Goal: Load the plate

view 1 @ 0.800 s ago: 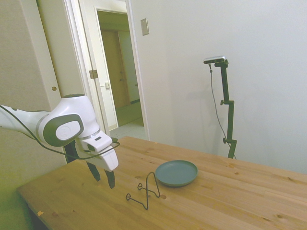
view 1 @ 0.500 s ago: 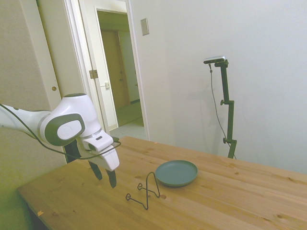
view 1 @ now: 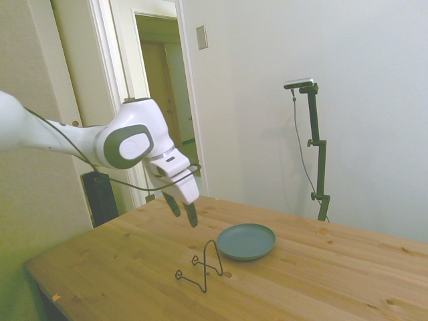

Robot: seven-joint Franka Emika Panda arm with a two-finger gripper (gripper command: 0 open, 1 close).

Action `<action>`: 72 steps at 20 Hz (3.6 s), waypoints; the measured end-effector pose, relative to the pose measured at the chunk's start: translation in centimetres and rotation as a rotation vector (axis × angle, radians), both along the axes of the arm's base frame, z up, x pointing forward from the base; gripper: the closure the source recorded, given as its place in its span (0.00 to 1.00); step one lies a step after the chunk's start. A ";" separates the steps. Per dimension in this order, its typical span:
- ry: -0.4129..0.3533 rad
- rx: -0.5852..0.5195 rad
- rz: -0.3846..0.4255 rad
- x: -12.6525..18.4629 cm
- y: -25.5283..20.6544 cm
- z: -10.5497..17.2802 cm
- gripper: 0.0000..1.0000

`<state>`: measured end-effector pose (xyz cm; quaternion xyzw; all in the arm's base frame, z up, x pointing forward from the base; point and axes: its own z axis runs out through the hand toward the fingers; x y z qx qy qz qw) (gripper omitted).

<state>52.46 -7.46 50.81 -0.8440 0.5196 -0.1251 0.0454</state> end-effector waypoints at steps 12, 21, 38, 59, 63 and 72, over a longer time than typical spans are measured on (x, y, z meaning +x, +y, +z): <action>0.006 -0.039 -0.088 5.9 -11.4 1.5 0.00; 0.081 -0.005 -0.159 8.4 -16.5 -1.6 0.00; 0.080 0.254 0.039 10.9 -20.9 -10.4 0.00; 0.125 0.336 0.051 14.6 -16.1 -15.0 0.00; 0.127 0.344 0.053 14.8 -16.2 -15.0 0.00; 0.131 0.346 0.059 15.3 -16.2 -15.1 1.00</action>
